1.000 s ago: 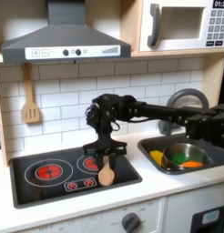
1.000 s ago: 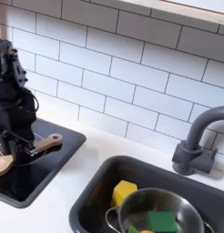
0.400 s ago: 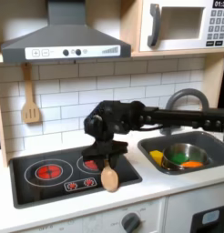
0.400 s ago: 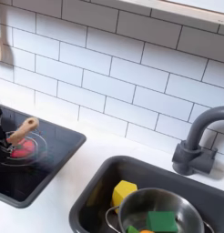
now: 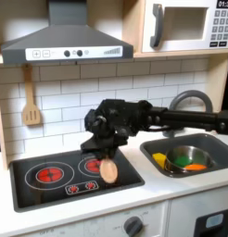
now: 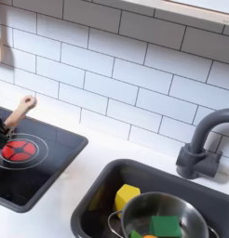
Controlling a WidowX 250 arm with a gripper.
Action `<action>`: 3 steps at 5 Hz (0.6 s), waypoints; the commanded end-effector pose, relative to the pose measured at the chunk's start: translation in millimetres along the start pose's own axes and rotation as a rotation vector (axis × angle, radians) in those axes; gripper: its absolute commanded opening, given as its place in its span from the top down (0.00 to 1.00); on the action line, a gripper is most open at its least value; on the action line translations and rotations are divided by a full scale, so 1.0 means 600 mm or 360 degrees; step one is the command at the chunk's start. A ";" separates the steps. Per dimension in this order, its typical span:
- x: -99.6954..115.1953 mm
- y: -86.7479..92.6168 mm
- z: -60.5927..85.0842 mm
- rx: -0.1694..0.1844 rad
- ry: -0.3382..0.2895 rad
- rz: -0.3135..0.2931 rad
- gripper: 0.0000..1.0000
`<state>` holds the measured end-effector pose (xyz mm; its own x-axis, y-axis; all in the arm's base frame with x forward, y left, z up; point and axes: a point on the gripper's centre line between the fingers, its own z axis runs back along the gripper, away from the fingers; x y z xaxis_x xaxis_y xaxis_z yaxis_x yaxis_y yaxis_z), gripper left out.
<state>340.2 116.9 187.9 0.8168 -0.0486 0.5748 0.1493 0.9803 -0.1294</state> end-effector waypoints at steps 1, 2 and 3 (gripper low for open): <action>0.066 0.016 0.011 0.0062 -0.0348 0.0074 1.00; 0.083 0.019 0.013 0.0078 -0.0428 0.0112 1.00; 0.105 0.022 0.022 0.0092 -0.0511 0.0118 1.00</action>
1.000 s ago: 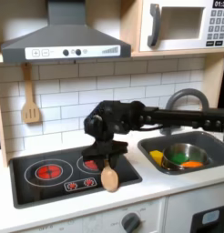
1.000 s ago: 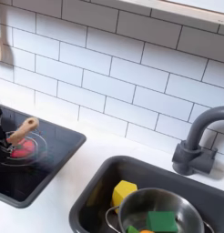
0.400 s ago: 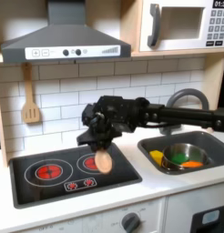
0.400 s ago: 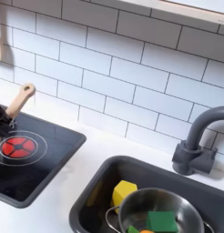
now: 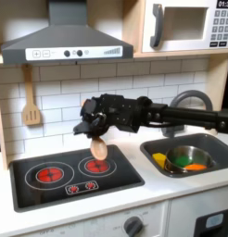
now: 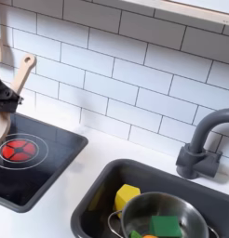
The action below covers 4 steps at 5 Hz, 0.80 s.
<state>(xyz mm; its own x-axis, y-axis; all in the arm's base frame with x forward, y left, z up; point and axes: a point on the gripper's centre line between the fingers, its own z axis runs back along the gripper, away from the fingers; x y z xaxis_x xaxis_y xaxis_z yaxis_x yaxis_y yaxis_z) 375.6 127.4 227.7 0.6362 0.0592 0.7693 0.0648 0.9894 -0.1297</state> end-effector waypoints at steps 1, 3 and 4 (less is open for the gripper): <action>0.046 0.009 -0.019 0.0004 -0.0122 0.0035 1.00; 0.068 0.025 -0.022 -0.0013 -0.0228 0.0108 1.00; 0.075 0.021 -0.018 -0.0057 -0.0267 0.0115 1.00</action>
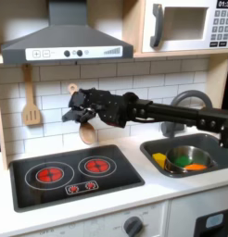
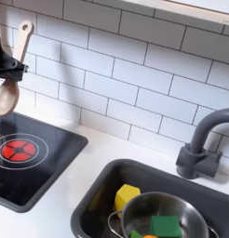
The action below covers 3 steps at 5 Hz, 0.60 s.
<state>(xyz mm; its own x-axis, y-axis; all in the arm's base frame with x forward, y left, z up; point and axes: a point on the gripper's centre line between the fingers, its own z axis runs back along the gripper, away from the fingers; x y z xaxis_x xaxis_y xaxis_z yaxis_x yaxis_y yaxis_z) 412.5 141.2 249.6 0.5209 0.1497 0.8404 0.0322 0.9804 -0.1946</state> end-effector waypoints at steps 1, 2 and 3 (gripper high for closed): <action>0.010 -0.006 0.004 -0.0097 -0.0083 0.0028 1.00; 0.017 -0.014 0.005 -0.0144 -0.0126 0.0017 1.00; 0.032 -0.009 0.013 -0.0151 -0.0187 0.0020 1.00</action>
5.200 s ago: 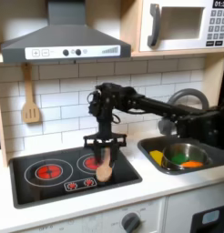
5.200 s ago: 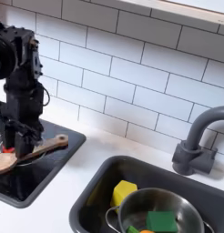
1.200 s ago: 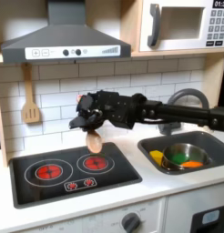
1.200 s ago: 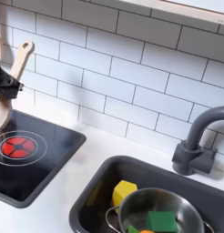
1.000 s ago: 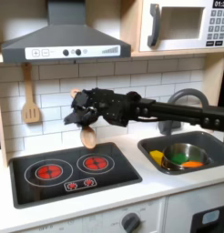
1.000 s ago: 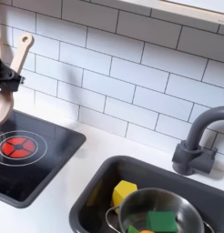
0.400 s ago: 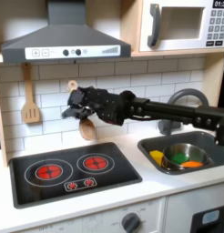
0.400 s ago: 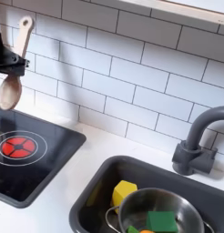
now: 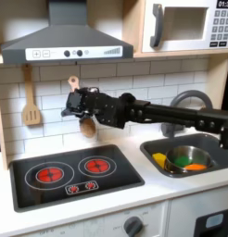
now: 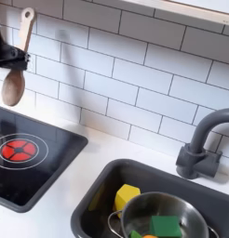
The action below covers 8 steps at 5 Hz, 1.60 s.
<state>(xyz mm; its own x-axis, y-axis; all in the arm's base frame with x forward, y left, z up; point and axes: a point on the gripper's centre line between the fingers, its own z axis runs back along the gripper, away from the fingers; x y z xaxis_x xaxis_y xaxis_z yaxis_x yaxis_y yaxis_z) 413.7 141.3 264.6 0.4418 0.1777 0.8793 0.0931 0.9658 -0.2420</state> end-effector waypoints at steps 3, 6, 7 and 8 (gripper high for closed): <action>0.022 -0.017 -0.010 -0.0117 -0.0088 0.0002 1.00; 0.040 -0.021 -0.005 -0.0153 -0.0157 -0.0008 1.00; 0.043 -0.024 -0.010 -0.0163 -0.0159 -0.0003 1.00; 0.048 -0.020 -0.017 -0.0169 -0.0167 0.0003 1.00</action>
<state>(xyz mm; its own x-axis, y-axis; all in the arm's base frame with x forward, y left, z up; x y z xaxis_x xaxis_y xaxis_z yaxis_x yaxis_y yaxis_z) 433.1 136.6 289.9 0.3430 0.2051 0.9167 0.1806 0.9433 -0.2786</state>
